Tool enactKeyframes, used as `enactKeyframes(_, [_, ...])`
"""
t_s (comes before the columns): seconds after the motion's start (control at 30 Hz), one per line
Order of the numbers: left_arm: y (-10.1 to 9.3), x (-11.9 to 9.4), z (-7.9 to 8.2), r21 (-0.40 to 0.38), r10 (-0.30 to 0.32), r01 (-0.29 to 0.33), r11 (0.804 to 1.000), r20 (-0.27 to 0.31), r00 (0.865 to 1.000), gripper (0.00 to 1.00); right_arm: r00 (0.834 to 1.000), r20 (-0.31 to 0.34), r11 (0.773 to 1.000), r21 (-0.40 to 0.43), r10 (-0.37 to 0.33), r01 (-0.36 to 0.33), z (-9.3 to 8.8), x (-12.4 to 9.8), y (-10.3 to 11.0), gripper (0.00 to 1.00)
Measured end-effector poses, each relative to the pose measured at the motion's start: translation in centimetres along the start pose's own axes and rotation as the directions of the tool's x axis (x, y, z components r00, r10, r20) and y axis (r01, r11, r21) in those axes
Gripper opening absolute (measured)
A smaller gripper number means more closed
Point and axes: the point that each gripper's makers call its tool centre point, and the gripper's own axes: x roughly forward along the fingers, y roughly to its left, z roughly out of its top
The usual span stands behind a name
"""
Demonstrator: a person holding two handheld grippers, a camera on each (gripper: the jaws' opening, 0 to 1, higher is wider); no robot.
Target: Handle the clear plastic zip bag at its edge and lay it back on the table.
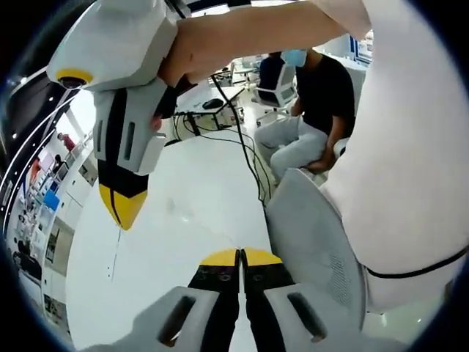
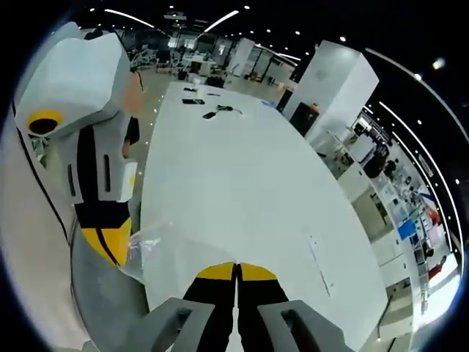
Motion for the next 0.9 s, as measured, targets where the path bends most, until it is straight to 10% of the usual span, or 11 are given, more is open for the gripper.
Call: enactKeyframes(0.9, [2.0,-0.7,-1.1,0.023,0.102,-0.102,0.995,0.004,0.995,0.0,0.997,0.058,0.999,0.028,-0.047,0.045,0.5,-0.9,-1.5,0.0])
